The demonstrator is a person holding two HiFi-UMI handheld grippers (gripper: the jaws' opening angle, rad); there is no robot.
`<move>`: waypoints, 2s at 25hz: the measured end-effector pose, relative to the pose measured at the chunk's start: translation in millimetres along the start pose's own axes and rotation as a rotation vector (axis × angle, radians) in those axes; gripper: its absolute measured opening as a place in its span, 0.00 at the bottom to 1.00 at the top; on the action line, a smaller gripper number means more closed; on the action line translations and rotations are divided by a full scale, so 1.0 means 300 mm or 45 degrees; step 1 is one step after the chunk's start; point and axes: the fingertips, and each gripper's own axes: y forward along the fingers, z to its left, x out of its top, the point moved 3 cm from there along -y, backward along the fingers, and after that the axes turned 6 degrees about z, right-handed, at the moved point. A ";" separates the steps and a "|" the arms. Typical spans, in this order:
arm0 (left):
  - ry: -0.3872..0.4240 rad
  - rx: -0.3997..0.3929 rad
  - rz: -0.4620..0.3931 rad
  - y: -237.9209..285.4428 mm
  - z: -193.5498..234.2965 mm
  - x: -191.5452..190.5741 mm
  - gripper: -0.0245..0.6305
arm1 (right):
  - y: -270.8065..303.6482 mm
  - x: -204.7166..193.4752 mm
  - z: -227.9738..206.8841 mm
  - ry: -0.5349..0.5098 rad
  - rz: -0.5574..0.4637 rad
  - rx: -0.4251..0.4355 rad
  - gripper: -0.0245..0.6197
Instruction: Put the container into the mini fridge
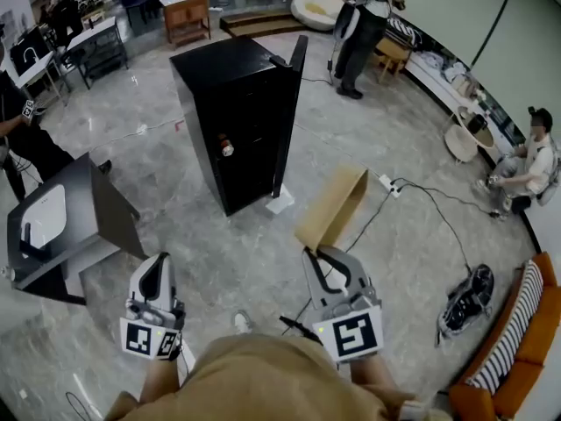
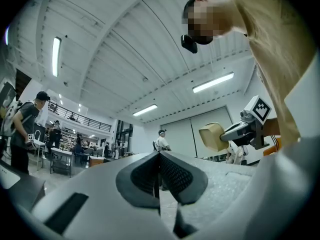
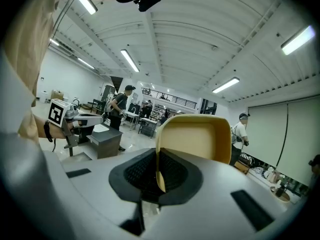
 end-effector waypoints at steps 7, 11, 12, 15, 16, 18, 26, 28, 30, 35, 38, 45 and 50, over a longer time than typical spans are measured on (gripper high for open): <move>-0.024 -0.033 0.015 0.053 0.070 -0.042 0.04 | 0.068 0.024 0.005 0.011 -0.011 0.006 0.06; -0.071 -0.065 0.024 0.080 0.143 -0.085 0.04 | 0.142 0.034 0.031 0.018 0.036 -0.020 0.06; -0.092 -0.073 0.020 0.085 0.161 -0.096 0.04 | 0.160 0.035 0.040 0.020 0.054 -0.026 0.06; -0.128 -0.112 0.014 0.104 0.207 -0.122 0.04 | 0.201 0.053 0.061 0.016 0.075 -0.058 0.06; -0.133 -0.131 0.015 0.117 0.220 -0.129 0.04 | 0.210 0.061 0.063 0.017 0.071 -0.077 0.06; -0.154 -0.164 0.016 0.143 0.237 -0.135 0.04 | 0.224 0.079 0.060 0.028 0.061 -0.111 0.06; -0.178 -0.223 0.005 0.213 0.256 -0.118 0.04 | 0.265 0.093 0.029 0.055 0.057 -0.152 0.06; -0.179 -0.229 0.009 0.238 0.252 -0.131 0.04 | 0.288 0.076 0.018 0.047 0.074 -0.136 0.06; -0.176 -0.220 0.017 0.265 0.252 -0.150 0.04 | 0.318 0.049 0.008 0.045 0.089 -0.107 0.06; -0.148 -0.157 0.026 0.379 0.245 -0.172 0.04 | 0.419 -0.009 -0.104 0.083 0.057 -0.054 0.06; -0.134 -0.108 0.045 0.478 0.248 -0.176 0.04 | 0.514 -0.020 -0.211 0.075 0.041 -0.004 0.06; -0.090 -0.049 0.046 0.768 0.224 -0.171 0.04 | 0.724 -0.048 -0.457 0.061 -0.006 0.100 0.06; -0.058 0.006 0.052 0.932 0.199 -0.167 0.04 | 0.829 -0.076 -0.617 0.058 -0.019 0.159 0.06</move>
